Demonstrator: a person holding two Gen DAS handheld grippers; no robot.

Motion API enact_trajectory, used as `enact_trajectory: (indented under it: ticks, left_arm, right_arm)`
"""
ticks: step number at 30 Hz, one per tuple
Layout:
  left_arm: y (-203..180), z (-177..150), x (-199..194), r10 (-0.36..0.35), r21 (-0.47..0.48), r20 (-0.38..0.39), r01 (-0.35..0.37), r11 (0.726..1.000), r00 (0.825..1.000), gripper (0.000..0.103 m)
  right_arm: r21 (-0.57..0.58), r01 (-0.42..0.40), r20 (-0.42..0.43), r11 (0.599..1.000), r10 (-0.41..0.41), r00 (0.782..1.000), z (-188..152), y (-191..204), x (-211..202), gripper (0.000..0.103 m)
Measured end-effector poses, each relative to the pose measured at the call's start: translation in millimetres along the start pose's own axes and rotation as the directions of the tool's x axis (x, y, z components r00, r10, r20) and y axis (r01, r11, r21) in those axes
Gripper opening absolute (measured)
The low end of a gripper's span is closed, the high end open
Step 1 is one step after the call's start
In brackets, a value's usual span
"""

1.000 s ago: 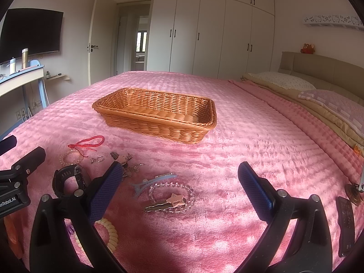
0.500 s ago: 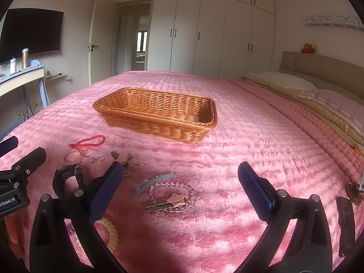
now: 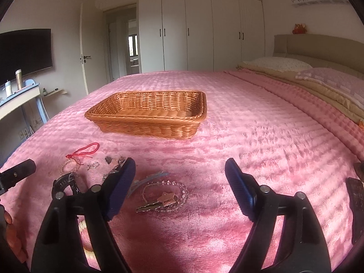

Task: Organize jewelry
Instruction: 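Grasp the black watch with the left tool while the right tool grasps the cream spiral hair tie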

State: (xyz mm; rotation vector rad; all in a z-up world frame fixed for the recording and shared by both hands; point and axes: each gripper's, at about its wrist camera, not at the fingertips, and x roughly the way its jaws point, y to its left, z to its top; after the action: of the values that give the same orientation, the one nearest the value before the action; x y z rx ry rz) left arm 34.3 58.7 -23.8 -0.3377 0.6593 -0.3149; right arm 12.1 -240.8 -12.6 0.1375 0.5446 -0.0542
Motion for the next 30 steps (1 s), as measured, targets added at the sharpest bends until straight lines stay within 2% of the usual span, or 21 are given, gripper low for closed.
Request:
enact_trajectory:
  ticks: [1, 3, 6, 7, 8, 10, 15, 17, 20, 23, 25, 30]
  left_arm:
    - [4.7, 1.4, 2.1, -0.026, -0.022, -0.034, 0.025, 0.999, 0.999, 0.075]
    - [6.5, 2.0, 3.7, -0.054, -0.018, -0.088, 0.052, 0.998, 0.995, 0.075]
    - [-0.7, 0.9, 7.1, -0.04, 0.046, -0.145, 0.048, 0.998, 0.989, 0.069]
    - [-2.1, 1.6, 11.2, -0.028, 0.056, -0.17, 0.038, 0.998, 0.985, 0.064]
    - [-2.2, 2.4, 16.4, -0.019, 0.058, -0.202, 0.031, 0.998, 0.979, 0.058]
    - [-3.6, 3.6, 27.9, -0.02, 0.05, -0.259, 0.034, 0.998, 0.966, 0.054]
    - [-2.2, 7.8, 48.7, -0.031, 0.024, -0.334, 0.042, 0.999, 0.942, 0.051]
    - [-4.6, 8.3, 55.3, -0.036, 0.019, -0.356, 0.046, 0.999, 0.934, 0.041]
    - [-10.7, 8.5, 60.4, -0.002, 0.048, -0.369, 0.021, 0.999, 0.93, 0.035]
    - [-16.2, 7.2, 63.0, 0.029, 0.073, -0.372, -0.002, 0.997, 0.928, 0.026]
    - [-18.8, 5.8, 64.8, 0.027, 0.075, -0.373, 0.001, 0.997, 0.927, 0.019]
    - [-25.2, 3.5, 62.1, 0.063, 0.109, -0.336, -0.027, 0.994, 0.94, 0.014]
  right_arm:
    - [0.007, -0.012, -0.028, 1.0, 0.012, 1.0, -0.7, -2.2, 2.1, 0.064]
    - [0.024, -0.055, -0.091, 0.998, 0.057, 0.994, -3.1, -6.2, 4.0, 0.061]
    - [0.023, -0.138, -0.175, 0.99, 0.14, 0.975, -11.3, -0.5, 1.5, 0.053]
    - [0.013, -0.154, -0.199, 0.988, 0.153, 0.968, -13.8, 5.7, 1.1, 0.048]
    - [0.001, -0.17, -0.226, 0.985, 0.166, 0.96, -16.9, 12.0, 0.8, 0.047]
    - [-0.015, -0.209, -0.278, 0.978, 0.196, 0.94, -24.9, 26.9, 2.1, 0.036]
    - [-0.033, -0.276, -0.361, 0.961, 0.246, 0.899, -38.7, 51.7, 7.7, 0.035]
    - [-0.064, -0.275, -0.377, 0.959, 0.232, 0.897, -39.5, 59.5, 9.9, 0.035]
    - [-0.09, -0.267, -0.415, 0.96, 0.207, 0.886, -41.1, 67.8, 17.6, 0.027]
    - [-0.135, -0.258, -0.42, 0.957, 0.181, 0.889, -44.7, 75.2, 17.3, 0.022]
    - [-0.162, -0.255, -0.423, 0.953, 0.167, 0.891, -44.6, 80.0, 17.5, 0.013]
    - [-0.178, -0.241, -0.399, 0.954, 0.154, 0.904, -44.5, 79.8, 11.7, 0.01]
